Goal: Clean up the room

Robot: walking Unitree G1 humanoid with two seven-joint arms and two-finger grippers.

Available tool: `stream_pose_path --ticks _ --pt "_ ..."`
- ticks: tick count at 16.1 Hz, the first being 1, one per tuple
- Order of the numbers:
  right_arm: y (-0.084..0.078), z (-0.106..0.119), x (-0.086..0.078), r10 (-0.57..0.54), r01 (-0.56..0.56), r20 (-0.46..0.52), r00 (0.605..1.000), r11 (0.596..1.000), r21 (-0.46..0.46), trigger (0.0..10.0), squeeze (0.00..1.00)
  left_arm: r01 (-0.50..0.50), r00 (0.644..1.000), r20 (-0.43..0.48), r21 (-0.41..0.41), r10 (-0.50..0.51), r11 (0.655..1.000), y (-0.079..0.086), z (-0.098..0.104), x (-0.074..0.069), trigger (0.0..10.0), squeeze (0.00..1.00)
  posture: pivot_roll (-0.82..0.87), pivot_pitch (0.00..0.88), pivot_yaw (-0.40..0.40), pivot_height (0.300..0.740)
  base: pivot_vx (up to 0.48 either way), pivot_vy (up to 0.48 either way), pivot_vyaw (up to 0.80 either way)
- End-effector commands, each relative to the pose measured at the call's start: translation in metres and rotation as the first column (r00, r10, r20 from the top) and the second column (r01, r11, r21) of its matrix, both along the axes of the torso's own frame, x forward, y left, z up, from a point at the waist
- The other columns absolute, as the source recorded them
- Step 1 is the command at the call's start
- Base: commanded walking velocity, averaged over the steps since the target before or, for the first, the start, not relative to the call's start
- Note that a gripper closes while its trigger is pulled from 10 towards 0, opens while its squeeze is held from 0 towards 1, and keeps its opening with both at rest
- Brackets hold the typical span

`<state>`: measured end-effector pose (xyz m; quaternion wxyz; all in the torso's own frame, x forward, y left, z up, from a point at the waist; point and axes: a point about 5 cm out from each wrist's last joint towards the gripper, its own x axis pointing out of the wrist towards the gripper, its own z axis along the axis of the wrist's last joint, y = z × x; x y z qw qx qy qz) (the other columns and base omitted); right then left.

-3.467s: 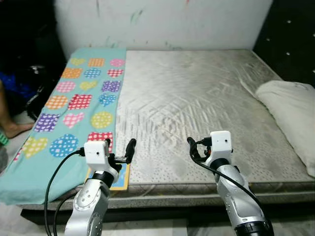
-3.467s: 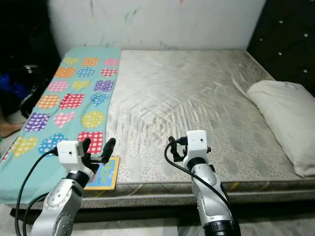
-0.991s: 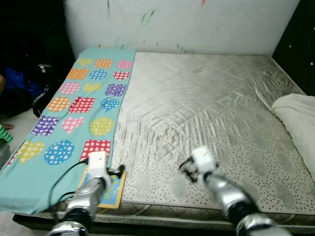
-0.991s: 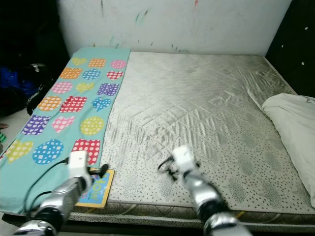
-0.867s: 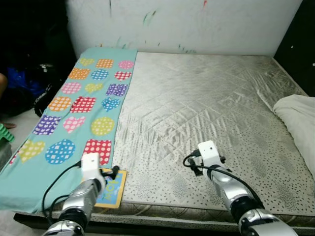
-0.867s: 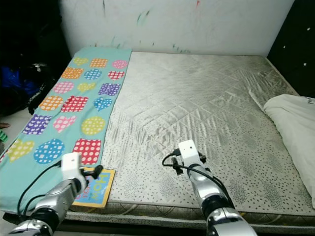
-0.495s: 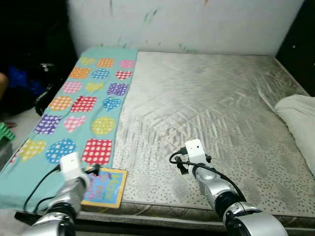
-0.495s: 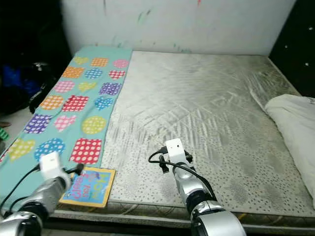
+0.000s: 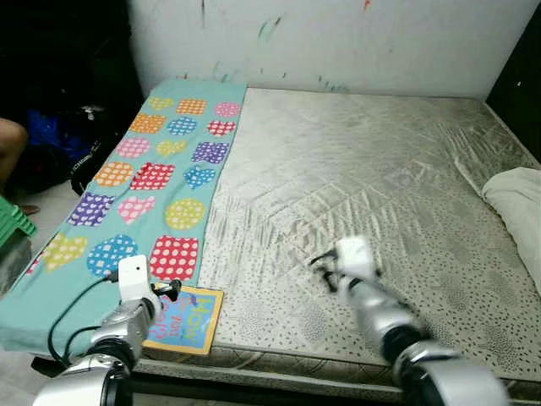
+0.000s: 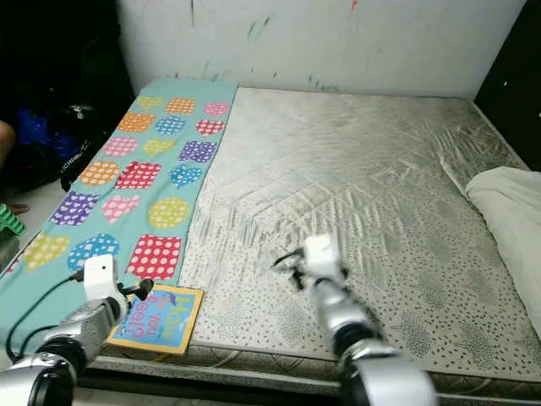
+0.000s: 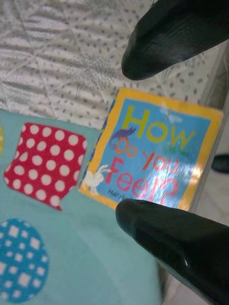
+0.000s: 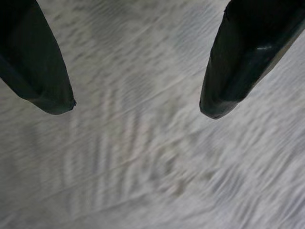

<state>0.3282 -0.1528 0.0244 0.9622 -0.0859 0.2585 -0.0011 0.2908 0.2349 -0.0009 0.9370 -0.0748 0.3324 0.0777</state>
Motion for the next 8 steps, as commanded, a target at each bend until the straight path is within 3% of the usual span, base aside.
stream_pose_path --ticks 1,4,6,8 --pt "-0.008 0.01 0.007 -0.034 0.033 0.049 0.998 0.999 0.028 10.0 0.0 0.017 1.0 0.014 0.026 -0.017 1.0 0.01 0.002 -0.002 10.0 0.0 -0.08 0.0 -0.008 0.74 0.0 0.0 0.0" --pt "-0.029 0.012 0.005 -0.056 0.05 0.085 0.995 0.996 0.07 10.0 0.0 0.04 0.995 0.095 0.031 -0.043 0.999 0.019 0.003 -0.01 10.0 0.0 -0.08 0.0 -0.016 0.74 0.0 0.0 0.0" --pt "-0.037 0.01 -0.002 -0.01 0.0 0.129 0.992 0.997 0.082 10.0 0.0 0.087 0.962 0.255 0.058 -0.099 0.994 0.014 0.004 -0.025 10.0 0.0 -0.08 0.0 -0.022 0.74 0.0 0.0 0.0" --pt "-0.04 0.011 -0.009 0.072 -0.081 0.189 0.979 0.996 0.041 10.0 0.0 0.092 0.929 0.345 0.135 -0.134 0.987 0.014 0.009 -0.041 10.0 0.0 -0.07 0.0 -0.032 0.74 0.0 0.0 0.0"
